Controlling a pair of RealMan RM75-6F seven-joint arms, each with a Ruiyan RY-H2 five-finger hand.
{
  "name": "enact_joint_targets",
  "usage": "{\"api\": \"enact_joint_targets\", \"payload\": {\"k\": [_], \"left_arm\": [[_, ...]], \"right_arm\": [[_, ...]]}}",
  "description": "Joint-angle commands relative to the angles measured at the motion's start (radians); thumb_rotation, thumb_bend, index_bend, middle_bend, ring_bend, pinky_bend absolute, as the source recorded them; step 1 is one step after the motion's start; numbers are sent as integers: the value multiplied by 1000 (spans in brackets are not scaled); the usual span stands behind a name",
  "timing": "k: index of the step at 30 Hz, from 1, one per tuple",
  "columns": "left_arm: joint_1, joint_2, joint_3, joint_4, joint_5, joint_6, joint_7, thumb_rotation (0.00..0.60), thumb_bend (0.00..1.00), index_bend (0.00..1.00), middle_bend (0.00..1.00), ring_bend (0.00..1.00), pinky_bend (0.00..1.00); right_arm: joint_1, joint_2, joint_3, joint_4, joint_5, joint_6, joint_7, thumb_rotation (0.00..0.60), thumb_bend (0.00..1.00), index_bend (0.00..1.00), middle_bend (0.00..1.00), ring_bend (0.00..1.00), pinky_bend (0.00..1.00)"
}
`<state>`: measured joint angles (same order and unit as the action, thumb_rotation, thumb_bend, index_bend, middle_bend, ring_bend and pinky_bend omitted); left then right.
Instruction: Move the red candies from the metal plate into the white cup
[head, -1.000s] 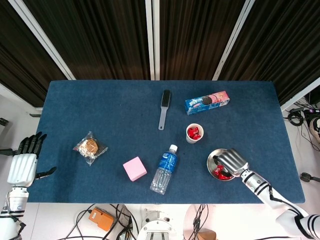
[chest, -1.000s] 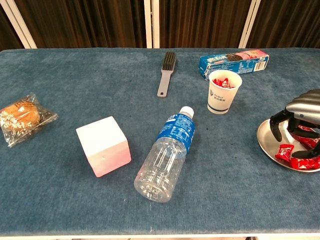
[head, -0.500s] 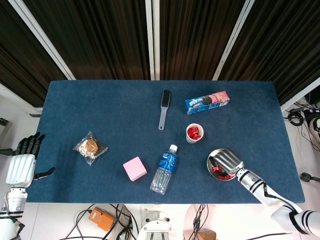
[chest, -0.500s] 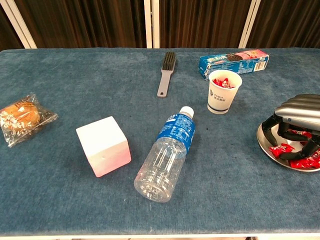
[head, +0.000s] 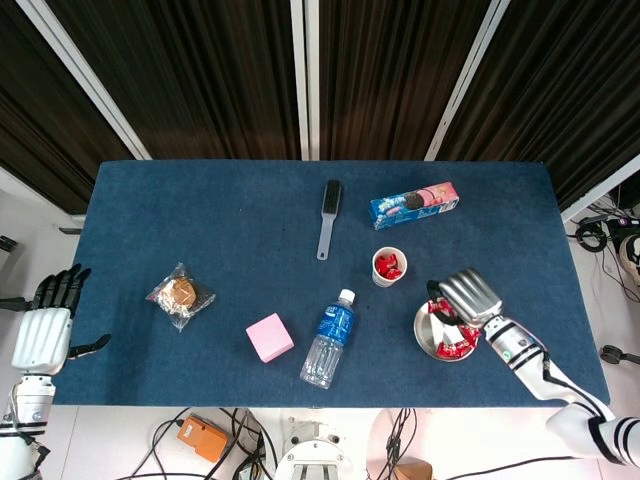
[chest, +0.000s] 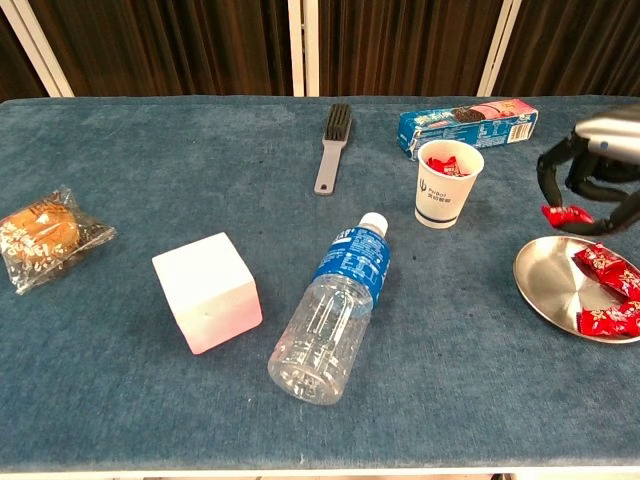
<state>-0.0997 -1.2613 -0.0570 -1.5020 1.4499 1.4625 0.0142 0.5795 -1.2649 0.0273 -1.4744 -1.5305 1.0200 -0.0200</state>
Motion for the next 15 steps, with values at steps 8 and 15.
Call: {"api": "enact_joint_targets", "payload": {"k": [8,15], "left_arm": [[-3,4,-4,-14,-1,1,12,600,0,6,0,0,0],[-2,7,-3,-16,-5,-1,18,600,0,5,0,0,0]], "right_arm": [[170,-62,170,33,191,-170,-25,600,566,662,936,1000,1000],[224,-125,175,82,247,-238,-59,600,566,608,936,1000,1000]]}}
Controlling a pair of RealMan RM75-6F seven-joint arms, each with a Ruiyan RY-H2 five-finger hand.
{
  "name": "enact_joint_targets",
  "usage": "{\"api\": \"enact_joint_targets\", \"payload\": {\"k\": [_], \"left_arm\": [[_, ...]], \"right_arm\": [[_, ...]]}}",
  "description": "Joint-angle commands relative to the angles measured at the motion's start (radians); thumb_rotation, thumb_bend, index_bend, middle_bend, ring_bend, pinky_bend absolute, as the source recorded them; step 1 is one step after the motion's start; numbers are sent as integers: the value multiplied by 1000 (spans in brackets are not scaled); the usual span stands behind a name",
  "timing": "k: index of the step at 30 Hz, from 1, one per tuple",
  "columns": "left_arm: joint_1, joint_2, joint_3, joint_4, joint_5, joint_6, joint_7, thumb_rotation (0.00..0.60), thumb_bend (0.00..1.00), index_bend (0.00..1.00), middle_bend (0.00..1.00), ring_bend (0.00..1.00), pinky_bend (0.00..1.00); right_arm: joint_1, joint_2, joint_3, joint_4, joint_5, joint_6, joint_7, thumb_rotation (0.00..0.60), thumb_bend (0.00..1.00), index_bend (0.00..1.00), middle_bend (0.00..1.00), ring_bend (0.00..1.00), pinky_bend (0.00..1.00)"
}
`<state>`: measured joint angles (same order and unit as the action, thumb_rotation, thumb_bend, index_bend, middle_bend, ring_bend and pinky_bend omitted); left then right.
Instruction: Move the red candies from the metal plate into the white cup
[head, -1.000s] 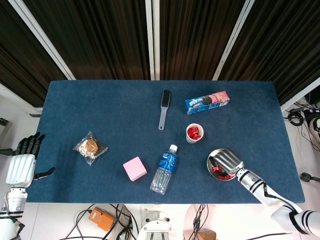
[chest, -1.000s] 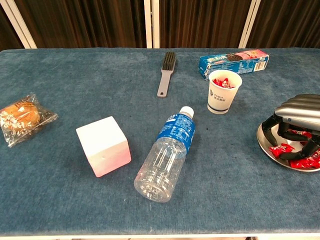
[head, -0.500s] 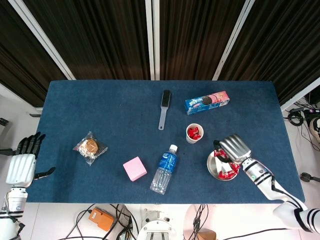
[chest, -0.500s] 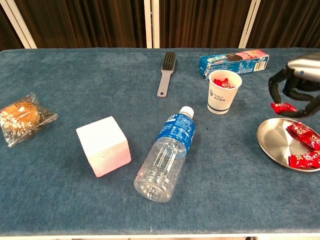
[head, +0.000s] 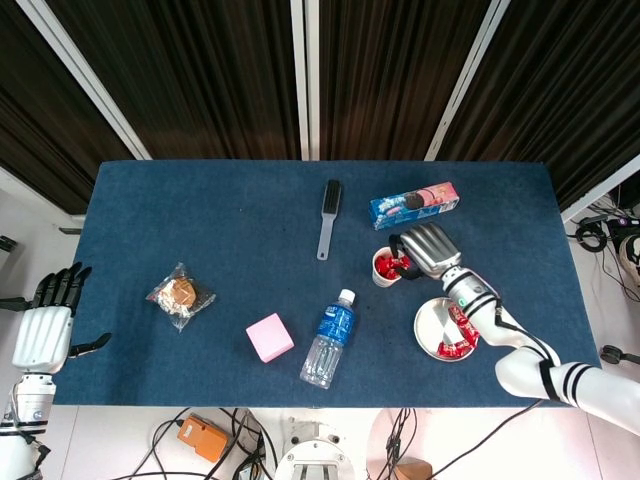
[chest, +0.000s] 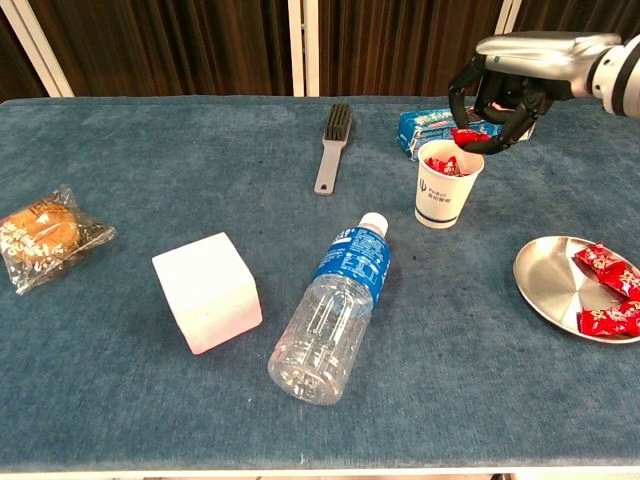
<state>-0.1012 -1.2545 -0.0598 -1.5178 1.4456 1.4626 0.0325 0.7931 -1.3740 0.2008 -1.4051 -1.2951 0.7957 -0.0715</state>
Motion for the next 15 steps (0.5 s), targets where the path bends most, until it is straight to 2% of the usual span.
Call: {"api": "enact_joint_targets", "payload": {"k": [1,4,10,15], "left_arm": [[-1,-1,0,1,-1,-2,0,600,0,6,0,0,0],[-1,-1,0,3,-2,-4,0,600,0,5,0,0,0],[-2,0,-1,3,-4,-6,-2,600,0,6,0,0,0],[-4,1,-3,4,-3,-6,-3,600,0,5,0,0,0]], "right_arm": [[14,-23,0,19,13,-16,-9,600,566,599,936,1000,1000],[18,-32,-6,27,18,-19,-12,600,564,511,936,1000,1000],[5,-23,-20,17,8,6,0,600,499,433,936,1000,1000],[-73,36,-48,-34,-64,136,60,600,467,426,936,1000,1000]]}}
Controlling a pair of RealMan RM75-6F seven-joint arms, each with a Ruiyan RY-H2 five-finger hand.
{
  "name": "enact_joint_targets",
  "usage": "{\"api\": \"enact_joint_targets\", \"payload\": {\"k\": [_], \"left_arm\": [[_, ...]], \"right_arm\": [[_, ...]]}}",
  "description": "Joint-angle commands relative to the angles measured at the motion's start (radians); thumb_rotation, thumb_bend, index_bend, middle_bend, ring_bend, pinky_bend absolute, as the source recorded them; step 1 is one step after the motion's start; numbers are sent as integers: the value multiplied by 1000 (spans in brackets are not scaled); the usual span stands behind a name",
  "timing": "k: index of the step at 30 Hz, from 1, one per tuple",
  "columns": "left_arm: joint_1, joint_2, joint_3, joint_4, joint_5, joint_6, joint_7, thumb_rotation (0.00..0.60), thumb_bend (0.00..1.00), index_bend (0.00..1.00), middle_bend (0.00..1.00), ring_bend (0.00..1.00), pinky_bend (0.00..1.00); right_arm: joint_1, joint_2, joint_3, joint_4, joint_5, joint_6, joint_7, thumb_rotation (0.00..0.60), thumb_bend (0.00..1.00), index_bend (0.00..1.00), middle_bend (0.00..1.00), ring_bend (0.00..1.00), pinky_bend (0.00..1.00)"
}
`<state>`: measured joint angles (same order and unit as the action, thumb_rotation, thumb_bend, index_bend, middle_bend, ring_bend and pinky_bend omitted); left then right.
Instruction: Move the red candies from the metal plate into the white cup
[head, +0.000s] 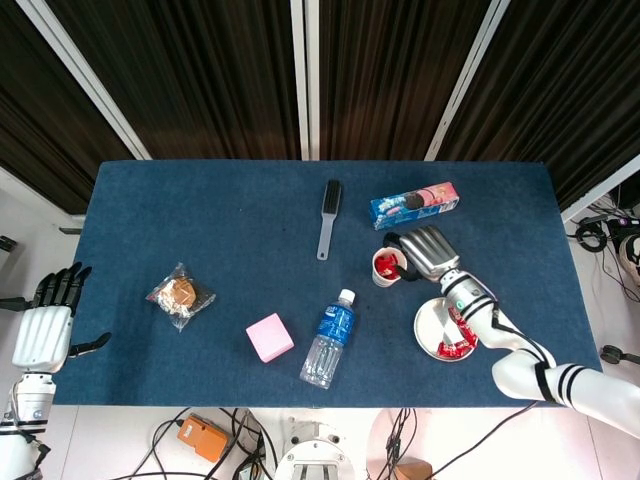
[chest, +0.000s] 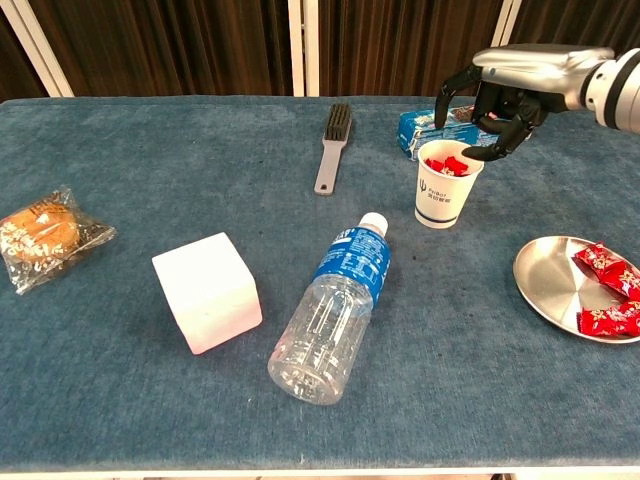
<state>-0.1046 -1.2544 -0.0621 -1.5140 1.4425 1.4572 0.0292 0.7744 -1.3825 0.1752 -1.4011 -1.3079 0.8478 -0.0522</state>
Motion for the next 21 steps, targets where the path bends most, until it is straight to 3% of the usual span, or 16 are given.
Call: {"api": "enact_joint_targets", "payload": {"k": [1,7,13,21], "left_arm": [[-1,1,-1,1,0,-2,0,600,0,5,0,0,0],[-6,1,-3,-2,4,-1,1,600,0,6,0,0,0],[-10,-5,-1,-8,16,3,6,600,0,6,0,0,0],[-4,-5,3,-15,25,17,9,600,0,6,0,0,0]], "right_arm": [[-74,62,-33,-52,-69,112,48,600,454,434,936,1000,1000],[-207,180,-135,-148,-170,256,69,600,371,484,936,1000,1000],[-295,193,-251,-166,-225,269,66,600,348,514,936,1000,1000],[-309,142,-294,-127,-240,204,57,600,346,535,936,1000,1000]]}}
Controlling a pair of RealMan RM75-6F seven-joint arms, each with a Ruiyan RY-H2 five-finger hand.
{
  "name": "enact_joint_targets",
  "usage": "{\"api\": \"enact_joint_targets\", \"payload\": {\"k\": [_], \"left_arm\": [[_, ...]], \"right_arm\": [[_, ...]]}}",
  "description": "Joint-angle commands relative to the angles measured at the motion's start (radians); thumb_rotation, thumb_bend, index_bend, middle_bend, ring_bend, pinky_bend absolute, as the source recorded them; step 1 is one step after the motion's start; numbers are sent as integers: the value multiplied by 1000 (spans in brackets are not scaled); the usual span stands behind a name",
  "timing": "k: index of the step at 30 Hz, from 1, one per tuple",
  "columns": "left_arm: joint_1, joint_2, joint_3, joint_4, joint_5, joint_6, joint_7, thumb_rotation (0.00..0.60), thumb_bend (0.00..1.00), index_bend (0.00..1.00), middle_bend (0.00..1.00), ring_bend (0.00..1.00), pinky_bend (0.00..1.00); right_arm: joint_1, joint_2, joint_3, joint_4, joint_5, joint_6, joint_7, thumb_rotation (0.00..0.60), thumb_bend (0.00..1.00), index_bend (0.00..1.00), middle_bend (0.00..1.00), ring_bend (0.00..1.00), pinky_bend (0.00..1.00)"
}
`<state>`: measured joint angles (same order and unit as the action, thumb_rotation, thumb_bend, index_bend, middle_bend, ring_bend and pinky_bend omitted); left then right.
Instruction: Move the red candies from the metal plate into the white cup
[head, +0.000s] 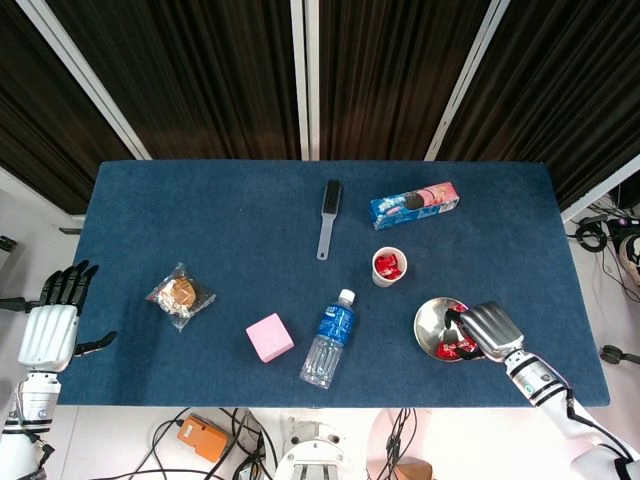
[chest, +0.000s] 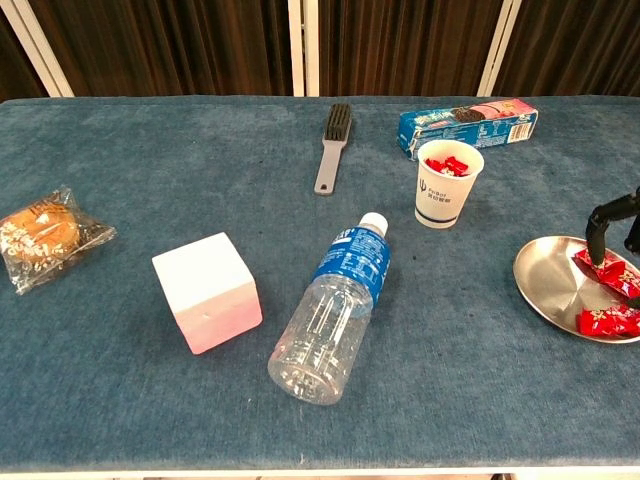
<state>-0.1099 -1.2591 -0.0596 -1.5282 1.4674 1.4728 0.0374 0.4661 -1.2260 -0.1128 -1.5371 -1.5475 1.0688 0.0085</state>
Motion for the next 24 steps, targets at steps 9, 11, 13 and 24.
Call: {"api": "enact_joint_targets", "payload": {"k": [9,11,13,24], "left_arm": [[5,-1,4,4,-3,2,-5,600,0,6,0,0,0],[5,-2,3,7,-4,1,-7,600,0,6,0,0,0],[4,-3,3,10,-4,-1,-8,600,0,6,0,0,0],[5,-5,3,17,-8,-3,-12,600,0,5,0,0,0]], "right_arm": [[-12,-45,4,20,24,-39,-39,600,346,537,936,1000,1000],[-17,-49,8,24,32,-38,-47,600,346,538,936,1000,1000],[-18,-54,14,28,42,-44,-52,600,346,541,936,1000,1000],[4,-74,37,46,69,-101,-64,600,374,581,936,1000,1000]]}}
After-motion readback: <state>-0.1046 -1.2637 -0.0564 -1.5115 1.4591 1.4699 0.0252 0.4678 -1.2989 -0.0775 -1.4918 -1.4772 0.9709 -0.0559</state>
